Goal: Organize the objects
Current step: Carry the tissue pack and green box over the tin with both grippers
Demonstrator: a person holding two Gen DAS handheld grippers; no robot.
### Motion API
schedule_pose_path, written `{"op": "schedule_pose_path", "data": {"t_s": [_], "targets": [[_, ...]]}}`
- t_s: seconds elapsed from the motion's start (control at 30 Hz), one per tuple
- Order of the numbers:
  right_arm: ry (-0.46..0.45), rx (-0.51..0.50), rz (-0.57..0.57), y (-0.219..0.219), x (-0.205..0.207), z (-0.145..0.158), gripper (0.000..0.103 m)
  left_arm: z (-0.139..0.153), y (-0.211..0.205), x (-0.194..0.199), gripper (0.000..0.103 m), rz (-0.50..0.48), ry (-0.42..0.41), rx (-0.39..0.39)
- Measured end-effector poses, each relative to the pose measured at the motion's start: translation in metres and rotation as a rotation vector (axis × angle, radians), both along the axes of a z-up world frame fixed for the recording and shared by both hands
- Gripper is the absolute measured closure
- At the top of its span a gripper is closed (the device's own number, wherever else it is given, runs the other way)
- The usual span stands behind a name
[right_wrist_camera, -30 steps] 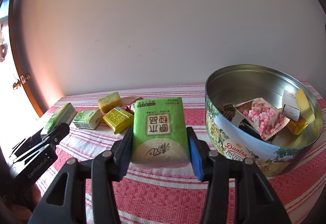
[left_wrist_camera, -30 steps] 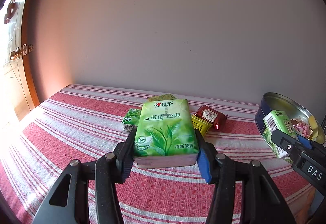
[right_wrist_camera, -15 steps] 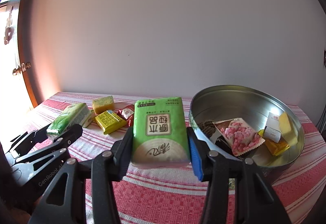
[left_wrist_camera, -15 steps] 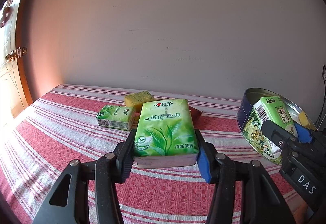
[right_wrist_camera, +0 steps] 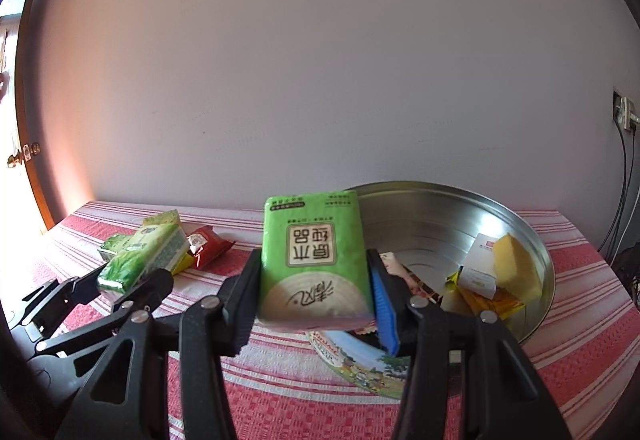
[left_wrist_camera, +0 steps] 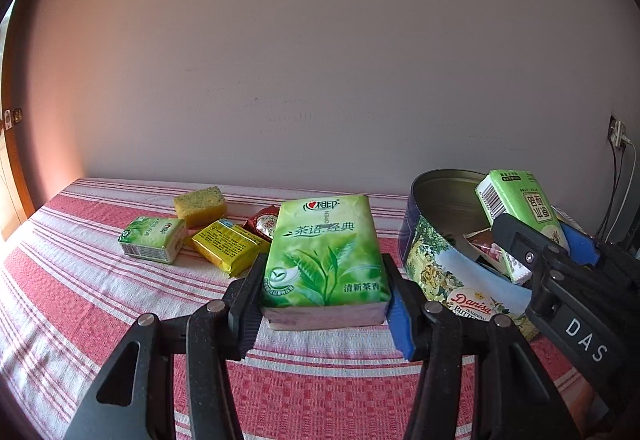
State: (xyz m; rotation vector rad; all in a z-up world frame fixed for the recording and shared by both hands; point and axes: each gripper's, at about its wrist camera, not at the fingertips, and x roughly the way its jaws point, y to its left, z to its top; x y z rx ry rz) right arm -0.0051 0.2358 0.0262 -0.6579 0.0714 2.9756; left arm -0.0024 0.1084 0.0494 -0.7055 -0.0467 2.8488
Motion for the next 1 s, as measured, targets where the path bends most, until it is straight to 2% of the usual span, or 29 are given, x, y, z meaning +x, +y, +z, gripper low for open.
{"op": "schedule_pose_path", "data": {"t_s": [0.53, 1.0], "targets": [[0.048, 0.003, -0.085, 0.063, 0.014, 0.011, 0.053, 0.011, 0.067, -0.012, 0.048, -0.07, 0.029, -0.008], [0.05, 0.045, -0.224, 0.127, 0.015, 0.011, 0.053, 0.004, 0.123, -0.016, 0.048, -0.155, 0.028, -0.014]]}}
